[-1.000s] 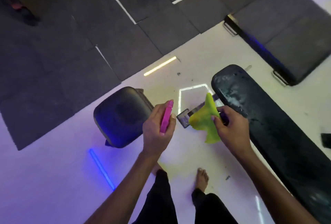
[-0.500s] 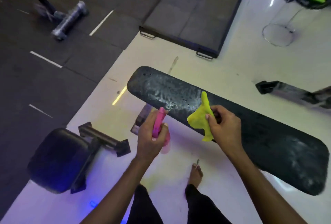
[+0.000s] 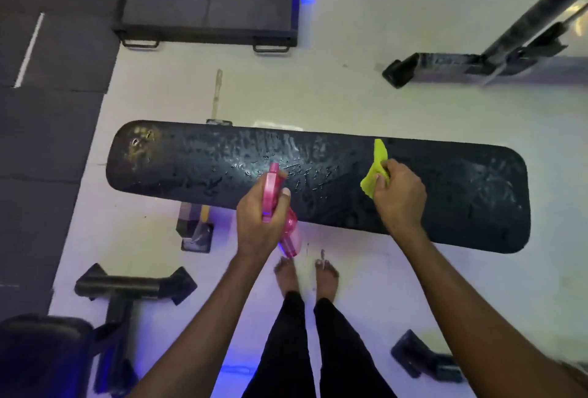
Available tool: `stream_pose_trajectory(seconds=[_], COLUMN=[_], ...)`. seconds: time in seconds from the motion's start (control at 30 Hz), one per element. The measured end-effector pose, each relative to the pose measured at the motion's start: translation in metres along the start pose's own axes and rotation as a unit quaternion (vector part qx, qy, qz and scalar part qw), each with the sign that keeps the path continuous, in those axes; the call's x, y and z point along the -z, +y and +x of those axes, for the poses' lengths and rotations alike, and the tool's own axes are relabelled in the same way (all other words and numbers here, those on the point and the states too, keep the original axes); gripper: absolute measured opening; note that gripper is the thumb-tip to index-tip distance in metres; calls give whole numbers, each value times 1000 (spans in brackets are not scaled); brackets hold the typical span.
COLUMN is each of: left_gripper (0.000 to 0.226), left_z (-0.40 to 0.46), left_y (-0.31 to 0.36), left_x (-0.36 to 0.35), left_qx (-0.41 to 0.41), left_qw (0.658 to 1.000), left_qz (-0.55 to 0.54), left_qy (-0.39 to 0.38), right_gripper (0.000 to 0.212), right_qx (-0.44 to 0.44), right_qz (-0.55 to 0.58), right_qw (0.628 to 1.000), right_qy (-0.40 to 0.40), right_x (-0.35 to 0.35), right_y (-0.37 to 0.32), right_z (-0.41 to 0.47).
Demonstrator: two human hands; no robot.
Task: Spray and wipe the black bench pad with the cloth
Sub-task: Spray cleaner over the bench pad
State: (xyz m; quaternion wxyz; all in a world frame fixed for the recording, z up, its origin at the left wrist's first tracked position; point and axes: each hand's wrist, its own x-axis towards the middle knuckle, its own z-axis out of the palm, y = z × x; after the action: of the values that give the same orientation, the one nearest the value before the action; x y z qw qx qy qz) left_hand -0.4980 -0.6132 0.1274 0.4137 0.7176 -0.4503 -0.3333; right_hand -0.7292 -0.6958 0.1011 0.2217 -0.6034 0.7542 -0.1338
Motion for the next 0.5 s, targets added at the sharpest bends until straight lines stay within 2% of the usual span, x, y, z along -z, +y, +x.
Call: stream_pose_trajectory(seconds=[0.07, 0.13, 0.23, 0.3, 0.37, 0.5], left_gripper=[24, 23, 24, 21, 24, 25], left_z=[14, 25, 38, 42, 45, 45], left_y=[-17, -36, -67, -89, -108, -139], left_x=[-13, -24, -33, -34, -30, -13], left_qx=[-2, -2, 1, 10, 24, 45], left_qw=[1000, 1000, 999, 999, 999, 999], left_qz=[6, 4, 21, 38, 33, 20], left_qy=[-14, -22, -24, -17, -17, -4], right_gripper=[23, 30, 67, 79, 83, 86], right_qx=[3, 17, 43, 56, 62, 42], right_qz=[-3, -28, -122, -182, -221, -205], right_qw=[1000, 999, 982, 966, 961, 972], right_qy=[15, -17, -138, -175, -154, -108], right_x=[-34, -75, -140, -172, -192, -211], right_y=[3, 2, 9, 19, 28, 24], right_z=[9, 16, 16, 9, 3, -1])
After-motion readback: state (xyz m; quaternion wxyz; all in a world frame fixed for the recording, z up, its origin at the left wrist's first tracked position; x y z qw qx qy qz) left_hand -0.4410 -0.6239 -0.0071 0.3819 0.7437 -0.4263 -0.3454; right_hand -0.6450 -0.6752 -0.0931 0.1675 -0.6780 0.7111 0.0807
